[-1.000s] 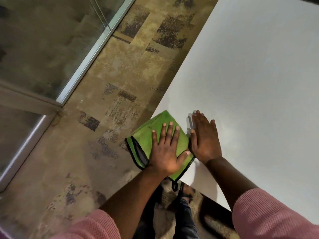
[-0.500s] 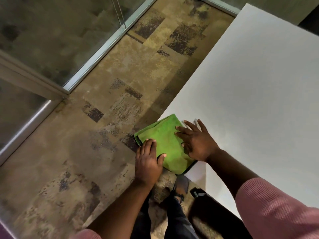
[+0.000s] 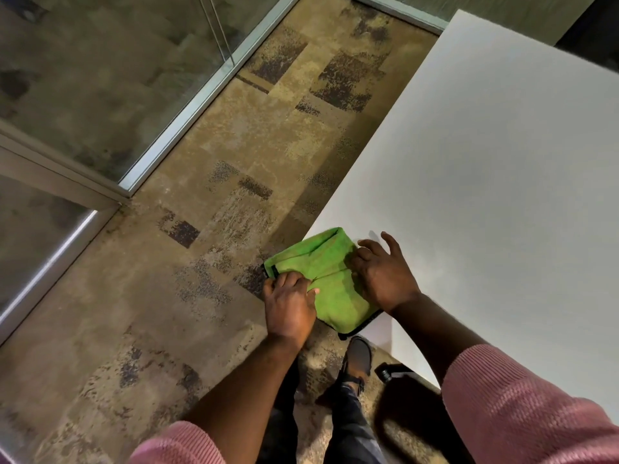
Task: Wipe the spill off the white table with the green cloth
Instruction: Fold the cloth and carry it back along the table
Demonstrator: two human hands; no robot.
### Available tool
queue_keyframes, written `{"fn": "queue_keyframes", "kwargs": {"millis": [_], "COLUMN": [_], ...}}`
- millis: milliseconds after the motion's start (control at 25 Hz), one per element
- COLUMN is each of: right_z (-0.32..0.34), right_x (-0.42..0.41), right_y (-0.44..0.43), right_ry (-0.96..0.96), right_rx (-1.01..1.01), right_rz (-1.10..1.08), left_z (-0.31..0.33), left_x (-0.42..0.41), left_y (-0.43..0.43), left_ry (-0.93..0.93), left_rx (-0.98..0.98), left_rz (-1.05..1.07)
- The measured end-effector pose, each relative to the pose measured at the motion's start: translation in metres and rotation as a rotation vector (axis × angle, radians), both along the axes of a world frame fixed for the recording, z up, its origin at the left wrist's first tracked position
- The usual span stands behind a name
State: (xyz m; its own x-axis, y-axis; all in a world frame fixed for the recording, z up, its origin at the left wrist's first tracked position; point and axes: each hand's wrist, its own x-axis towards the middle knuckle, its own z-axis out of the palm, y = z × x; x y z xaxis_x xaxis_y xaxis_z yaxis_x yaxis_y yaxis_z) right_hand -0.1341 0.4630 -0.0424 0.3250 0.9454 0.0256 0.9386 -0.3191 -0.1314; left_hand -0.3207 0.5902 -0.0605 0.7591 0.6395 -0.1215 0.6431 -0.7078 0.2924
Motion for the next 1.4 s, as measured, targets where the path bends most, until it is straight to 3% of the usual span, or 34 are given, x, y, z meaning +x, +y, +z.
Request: {"fn": "queue_keyframes", "kwargs": {"millis": [360, 560, 760, 880, 1040, 1400], "right_z": [0.079, 0.137, 0.181, 0.204, 0.228, 0.242], "right_x": [-0.003, -0.008, -0.021, -0.033, -0.045, -0.058], "right_y": [-0.052, -0.088, -0.124, -0.146, -0.19, -0.292], "right_ry": [0.12, 0.086, 0.052, 0.007, -0.011, -0.076], "right_rx": [-0.039, 0.008, 0.088, 0.091, 0.015, 0.095], "right_rz": [-0.294, -0.493, -0.8, -0.898, -0.993, -1.099], "left_z": [0.068, 0.135, 0.19, 0.208, 0.24, 0.274], "left_x": [0.045, 0.094, 0.134, 0.148, 0.171, 0.212], "left_y": [0.017, 0.021, -0.001, -0.029, -0.073, -0.173], "left_ry": [-0.066, -0.08, 0.1, 0.146, 0.07, -0.015], "left_rx": [-0.033, -0.367, -0.551, -0.393, -0.134, 0.006], "left_rz": [-0.347, -0.486, -0.662, -0.822, -1.014, -1.255]}}
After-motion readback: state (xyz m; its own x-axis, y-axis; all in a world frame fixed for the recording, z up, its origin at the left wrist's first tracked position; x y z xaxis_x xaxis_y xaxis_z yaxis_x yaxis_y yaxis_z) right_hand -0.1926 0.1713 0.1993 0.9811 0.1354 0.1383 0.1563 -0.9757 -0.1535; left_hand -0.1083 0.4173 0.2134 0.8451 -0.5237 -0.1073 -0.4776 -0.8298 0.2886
